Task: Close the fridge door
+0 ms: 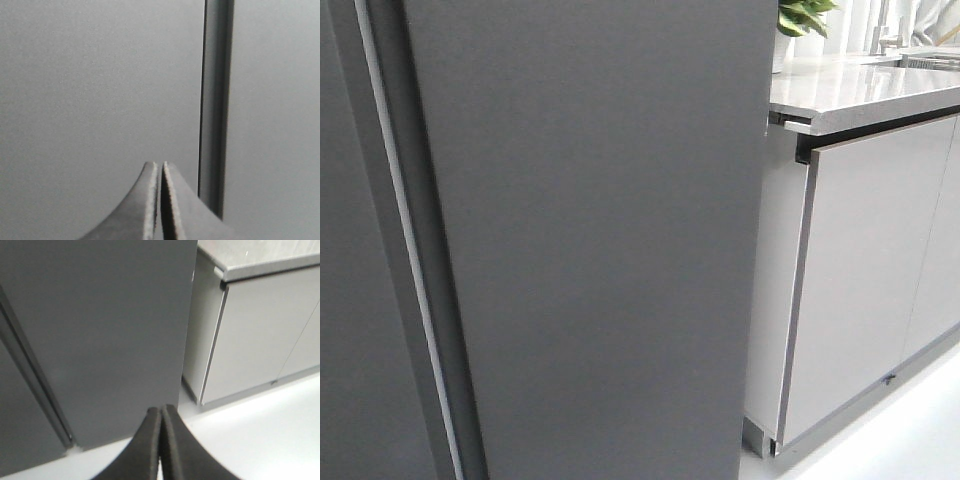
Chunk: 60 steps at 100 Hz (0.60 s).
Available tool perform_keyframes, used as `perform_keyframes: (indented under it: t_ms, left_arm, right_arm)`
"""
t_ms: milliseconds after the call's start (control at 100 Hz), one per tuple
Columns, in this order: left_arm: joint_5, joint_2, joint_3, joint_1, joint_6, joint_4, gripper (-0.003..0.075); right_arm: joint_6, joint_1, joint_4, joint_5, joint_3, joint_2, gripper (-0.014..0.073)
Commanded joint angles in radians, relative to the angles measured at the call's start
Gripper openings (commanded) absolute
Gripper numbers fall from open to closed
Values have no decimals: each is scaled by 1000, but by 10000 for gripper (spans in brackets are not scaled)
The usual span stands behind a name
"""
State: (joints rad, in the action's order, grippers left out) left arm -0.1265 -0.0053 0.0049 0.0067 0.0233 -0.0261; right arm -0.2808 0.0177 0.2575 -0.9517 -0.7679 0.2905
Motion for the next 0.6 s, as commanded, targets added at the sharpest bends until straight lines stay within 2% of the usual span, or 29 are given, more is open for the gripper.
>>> perform_keyframes:
  t_ms: [0, 100, 330, 460, 590]
  left_arm:
    - [-73, -11, 35, -1, 2, -4, -20]
    - [-73, -11, 35, -1, 2, -4, -20]
    - [-73, -11, 35, -1, 2, -4, -20]
    - [-73, -11, 35, -1, 2, -4, -20]
    - [-73, -11, 35, -1, 2, -4, -20]
  right_arm:
    - [-3, 5, 3, 67, 8, -4, -46]
    - [-3, 8, -1, 149, 72, -16, -46]
    - [-3, 76, 1, 549, 356, -223, -46]
    - [-3, 74, 30, 684, 507, -321, -46]
    - [-3, 50, 50, 805, 630, -315, -46]
